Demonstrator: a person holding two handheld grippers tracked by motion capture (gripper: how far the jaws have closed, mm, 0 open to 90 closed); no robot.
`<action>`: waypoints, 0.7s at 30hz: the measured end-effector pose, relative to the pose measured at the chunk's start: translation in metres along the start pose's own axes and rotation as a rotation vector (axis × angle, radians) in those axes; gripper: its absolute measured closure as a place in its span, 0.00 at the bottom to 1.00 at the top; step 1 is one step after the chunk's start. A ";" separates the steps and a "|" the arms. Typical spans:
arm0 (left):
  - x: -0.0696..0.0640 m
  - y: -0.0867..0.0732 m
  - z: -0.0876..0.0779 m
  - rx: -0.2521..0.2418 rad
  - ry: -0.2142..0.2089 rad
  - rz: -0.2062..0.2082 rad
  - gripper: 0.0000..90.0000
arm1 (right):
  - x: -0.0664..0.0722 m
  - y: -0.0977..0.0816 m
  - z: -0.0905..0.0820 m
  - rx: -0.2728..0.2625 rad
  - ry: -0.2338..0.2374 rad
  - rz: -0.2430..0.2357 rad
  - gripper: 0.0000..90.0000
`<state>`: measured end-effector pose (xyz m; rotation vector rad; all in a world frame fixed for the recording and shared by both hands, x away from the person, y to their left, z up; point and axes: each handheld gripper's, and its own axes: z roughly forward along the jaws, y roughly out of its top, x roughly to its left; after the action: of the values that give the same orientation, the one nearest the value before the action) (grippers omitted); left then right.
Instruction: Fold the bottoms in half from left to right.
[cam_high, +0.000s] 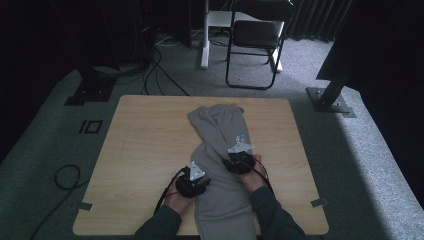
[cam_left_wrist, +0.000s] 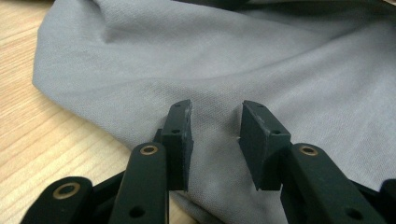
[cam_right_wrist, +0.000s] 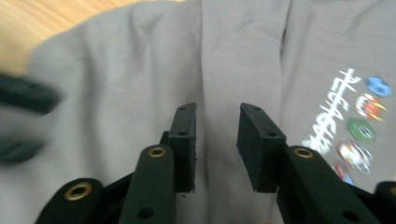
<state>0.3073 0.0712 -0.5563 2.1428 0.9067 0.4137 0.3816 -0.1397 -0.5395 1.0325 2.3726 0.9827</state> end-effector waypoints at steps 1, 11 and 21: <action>-0.001 -0.001 0.000 -0.002 0.000 -0.001 0.72 | 0.000 0.000 0.000 0.000 0.000 0.000 0.69; -0.013 -0.009 -0.010 0.001 -0.003 -0.005 0.74 | -0.040 0.004 -0.016 -0.053 -0.039 0.162 0.99; -0.037 -0.022 -0.024 -0.004 -0.019 0.012 0.74 | -0.072 -0.032 -0.024 -0.046 -0.004 0.267 0.98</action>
<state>0.2577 0.0673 -0.5571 2.1460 0.8817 0.4000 0.3999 -0.2199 -0.5419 1.3574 2.2363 1.1187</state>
